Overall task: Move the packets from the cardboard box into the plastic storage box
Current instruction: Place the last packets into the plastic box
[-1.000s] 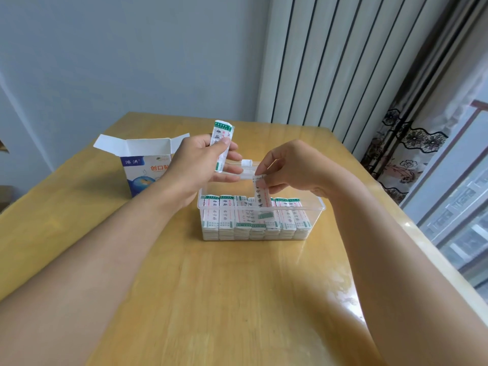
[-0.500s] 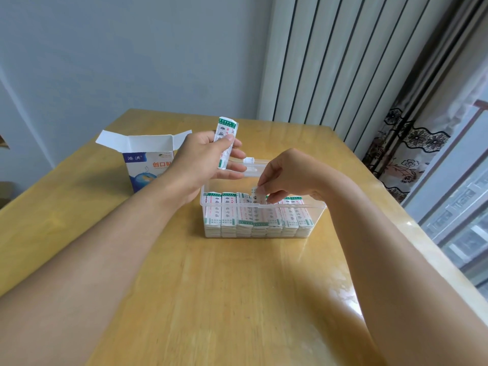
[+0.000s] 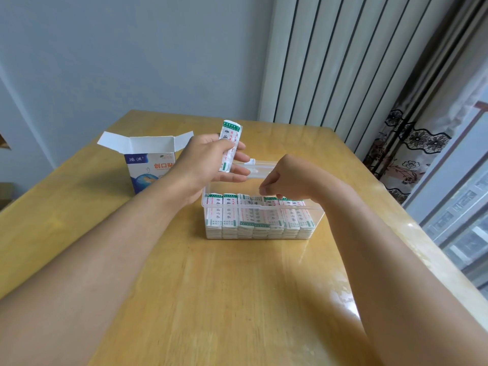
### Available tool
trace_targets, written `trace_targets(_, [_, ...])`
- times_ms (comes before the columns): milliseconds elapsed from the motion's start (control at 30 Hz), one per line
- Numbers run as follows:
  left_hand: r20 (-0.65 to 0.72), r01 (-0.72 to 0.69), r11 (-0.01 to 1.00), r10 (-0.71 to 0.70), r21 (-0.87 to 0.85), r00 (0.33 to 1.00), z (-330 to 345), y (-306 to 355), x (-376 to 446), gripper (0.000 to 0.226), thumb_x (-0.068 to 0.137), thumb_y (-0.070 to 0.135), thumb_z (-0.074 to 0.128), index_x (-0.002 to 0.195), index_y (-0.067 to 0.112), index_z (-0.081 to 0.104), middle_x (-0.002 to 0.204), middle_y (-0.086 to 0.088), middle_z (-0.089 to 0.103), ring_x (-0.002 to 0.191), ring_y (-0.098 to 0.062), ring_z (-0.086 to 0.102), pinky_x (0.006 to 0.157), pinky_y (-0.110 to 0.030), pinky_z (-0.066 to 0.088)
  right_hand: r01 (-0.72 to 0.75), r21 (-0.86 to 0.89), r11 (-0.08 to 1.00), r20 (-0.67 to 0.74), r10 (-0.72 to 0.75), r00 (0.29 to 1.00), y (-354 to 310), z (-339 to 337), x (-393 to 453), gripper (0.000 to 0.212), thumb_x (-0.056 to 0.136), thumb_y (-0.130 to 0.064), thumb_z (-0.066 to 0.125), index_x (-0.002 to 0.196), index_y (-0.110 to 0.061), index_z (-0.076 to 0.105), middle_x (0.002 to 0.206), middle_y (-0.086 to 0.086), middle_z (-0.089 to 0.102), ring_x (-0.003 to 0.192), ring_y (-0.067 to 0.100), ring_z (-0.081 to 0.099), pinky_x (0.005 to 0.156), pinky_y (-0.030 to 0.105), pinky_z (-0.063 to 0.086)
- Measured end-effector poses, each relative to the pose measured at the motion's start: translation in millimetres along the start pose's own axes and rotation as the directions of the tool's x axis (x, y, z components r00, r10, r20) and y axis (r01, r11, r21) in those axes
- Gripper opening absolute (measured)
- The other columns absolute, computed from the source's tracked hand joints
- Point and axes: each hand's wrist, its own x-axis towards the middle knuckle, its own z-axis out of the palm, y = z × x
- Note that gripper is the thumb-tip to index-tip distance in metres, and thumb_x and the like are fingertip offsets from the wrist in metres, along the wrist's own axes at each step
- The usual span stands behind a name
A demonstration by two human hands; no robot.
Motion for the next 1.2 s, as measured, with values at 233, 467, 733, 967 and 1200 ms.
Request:
trace_targets(233, [0.084, -0.022, 0.998, 0.016, 0.067, 0.996, 4, -1, -4, 0.019, 0.101, 0.018, 0.060, 0.114, 0.006, 0.069, 0.097, -0.010, 0.078, 0.079, -0.028, 0.077, 0.067, -0.031, 0.064, 0.228, 0.397, 0.889, -0.334, -0.092, 0.938, -2, -31, -20, 0.021, 0.088, -0.039, 0.077, 0.104, -0.027, 0.076, 0.073, -0.006, 0.074, 0.053, 0.003, 0.061, 0.050, 0.021, 0.051])
trace_targets(467, [0.152, -0.026, 0.998, 0.016, 0.061, 0.988, 6, 1, -7, 0.023, 0.099, 0.018, 0.063, 0.118, 0.006, 0.069, 0.095, -0.009, 0.079, 0.082, -0.029, 0.078, 0.071, -0.035, 0.065, 0.303, 0.525, 0.795, -0.400, -0.083, 0.913, -7, -27, -21, 0.007, 0.082, -0.019, 0.085, 0.088, -0.018, 0.081, 0.071, -0.001, 0.076, 0.062, 0.009, 0.068, 0.066, 0.033, 0.061])
trace_targets(733, [0.141, -0.043, 0.996, 0.032, 0.078, 0.990, 7, -2, -6, 0.022, 0.095, 0.017, 0.068, 0.115, 0.006, 0.071, 0.096, -0.008, 0.078, 0.081, -0.027, 0.078, 0.073, -0.036, 0.064, 0.312, 0.677, 0.666, -0.405, -0.017, 0.914, 5, -34, -23, 0.007, 0.093, -0.005, 0.072, 0.089, -0.010, 0.075, 0.087, 0.012, 0.078, 0.079, 0.021, 0.074, 0.076, 0.029, 0.062])
trace_targets(967, [0.031, -0.066, 0.996, 0.064, 0.062, 0.997, 5, -2, -4, 0.021, 0.099, 0.016, 0.065, 0.115, 0.004, 0.069, 0.093, -0.008, 0.078, 0.079, -0.024, 0.077, 0.071, -0.034, 0.064, 0.051, 0.374, 0.926, -0.126, -0.004, 0.992, 14, -30, -24, 0.017, 0.093, 0.001, 0.067, 0.089, -0.014, 0.074, 0.077, 0.004, 0.078, 0.072, 0.017, 0.077, 0.077, 0.034, 0.063])
trace_targets(1200, [0.037, -0.068, 0.994, 0.065, 0.081, 0.997, 7, -3, -5, 0.023, 0.099, 0.017, 0.065, 0.118, 0.005, 0.068, 0.093, -0.007, 0.078, 0.079, -0.023, 0.077, 0.072, -0.036, 0.064, -0.034, 0.296, 0.955, -0.013, 0.039, 0.999, 7, -21, -24, 0.010, 0.095, -0.005, 0.066, 0.093, -0.015, 0.071, 0.083, 0.006, 0.079, 0.068, 0.013, 0.077, 0.049, 0.014, 0.048])
